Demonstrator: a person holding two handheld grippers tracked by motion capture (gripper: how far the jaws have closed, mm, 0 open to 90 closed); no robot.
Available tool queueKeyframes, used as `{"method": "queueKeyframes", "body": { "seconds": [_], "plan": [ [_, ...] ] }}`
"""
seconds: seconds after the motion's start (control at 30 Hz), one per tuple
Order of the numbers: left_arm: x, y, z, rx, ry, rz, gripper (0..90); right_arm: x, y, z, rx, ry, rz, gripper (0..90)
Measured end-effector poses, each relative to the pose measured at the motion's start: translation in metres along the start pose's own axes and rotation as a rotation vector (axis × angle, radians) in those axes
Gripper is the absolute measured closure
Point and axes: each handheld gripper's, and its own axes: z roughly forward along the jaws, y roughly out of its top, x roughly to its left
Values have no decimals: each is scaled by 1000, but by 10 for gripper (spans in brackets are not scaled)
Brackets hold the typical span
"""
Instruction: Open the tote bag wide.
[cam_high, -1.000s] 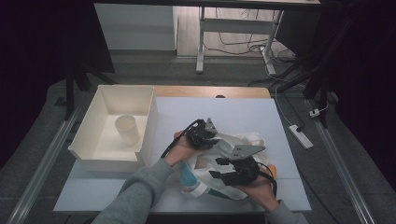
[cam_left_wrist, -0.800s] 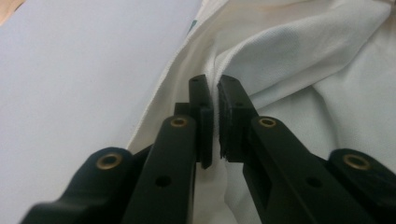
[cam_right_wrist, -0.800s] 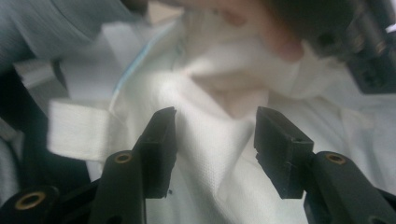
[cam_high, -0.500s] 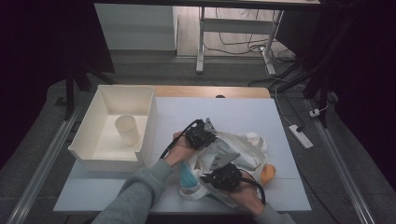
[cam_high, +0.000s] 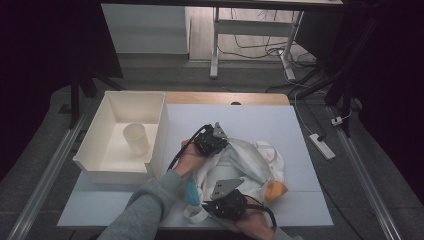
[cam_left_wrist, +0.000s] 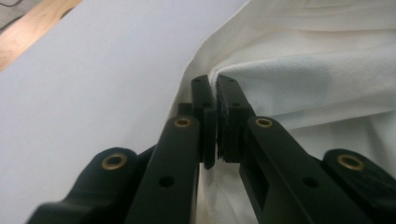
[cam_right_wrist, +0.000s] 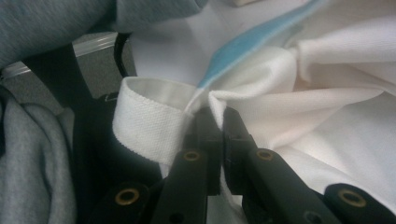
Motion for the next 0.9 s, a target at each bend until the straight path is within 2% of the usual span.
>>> {"method": "queueKeyframes", "body": {
  "seconds": [0.07,0.23,0.33,0.43,0.63,0.9],
  "plan": [
    [2,-1,0,-9,13,-17,864,3,1,-1,-4,3,-8,890],
    [8,-4,0,-14,-3,-44,863,2,-1,1,-1,20,-2,890],
    [7,-4,1,-12,-3,-41,863,-3,-4,3,2,39,11,890],
    [5,-5,2,-18,2,-27,863,-4,-7,7,6,37,10,889],
    [5,-5,2,-26,-7,-32,862,-4,-8,8,-4,34,-5,889],
    [10,-1,4,-17,-27,-28,862,-6,1,13,-36,25,0,889]
  ]
}}
